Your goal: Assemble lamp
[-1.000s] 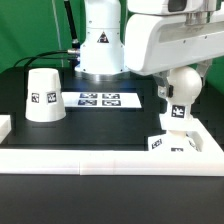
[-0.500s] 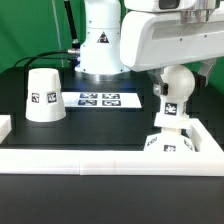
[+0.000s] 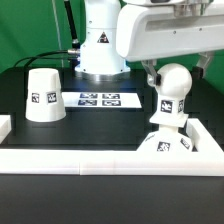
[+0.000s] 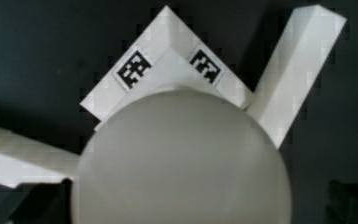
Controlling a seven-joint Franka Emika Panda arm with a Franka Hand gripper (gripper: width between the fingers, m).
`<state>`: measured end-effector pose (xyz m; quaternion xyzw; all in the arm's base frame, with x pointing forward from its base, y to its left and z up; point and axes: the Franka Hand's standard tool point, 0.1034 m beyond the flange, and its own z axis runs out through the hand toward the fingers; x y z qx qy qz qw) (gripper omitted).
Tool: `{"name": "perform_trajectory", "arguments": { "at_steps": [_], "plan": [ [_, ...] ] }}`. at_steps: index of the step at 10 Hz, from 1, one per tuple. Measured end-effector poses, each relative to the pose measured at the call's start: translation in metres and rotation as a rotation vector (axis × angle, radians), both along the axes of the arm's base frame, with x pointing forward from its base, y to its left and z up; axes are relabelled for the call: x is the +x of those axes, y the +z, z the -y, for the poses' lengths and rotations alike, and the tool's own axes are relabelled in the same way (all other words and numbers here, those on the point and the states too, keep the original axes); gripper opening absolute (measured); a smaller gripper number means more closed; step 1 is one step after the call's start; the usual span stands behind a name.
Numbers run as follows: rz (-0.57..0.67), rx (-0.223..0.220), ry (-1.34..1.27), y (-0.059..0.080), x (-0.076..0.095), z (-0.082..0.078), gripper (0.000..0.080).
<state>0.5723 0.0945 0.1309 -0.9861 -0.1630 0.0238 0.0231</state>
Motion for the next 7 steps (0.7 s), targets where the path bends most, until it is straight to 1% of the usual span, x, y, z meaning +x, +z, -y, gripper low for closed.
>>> {"name": "perform_trajectory", "arguments": {
  "at_steps": [2, 3, 7],
  "plan": [
    [-0.010, -0.005, -0.044, 0.006, -0.016, 0.007, 0.0699],
    [-0.011, -0.005, -0.049, 0.008, -0.019, 0.010, 0.0699],
    [-0.011, -0.005, -0.048, 0.007, -0.020, 0.011, 0.0699]
  ]
}}
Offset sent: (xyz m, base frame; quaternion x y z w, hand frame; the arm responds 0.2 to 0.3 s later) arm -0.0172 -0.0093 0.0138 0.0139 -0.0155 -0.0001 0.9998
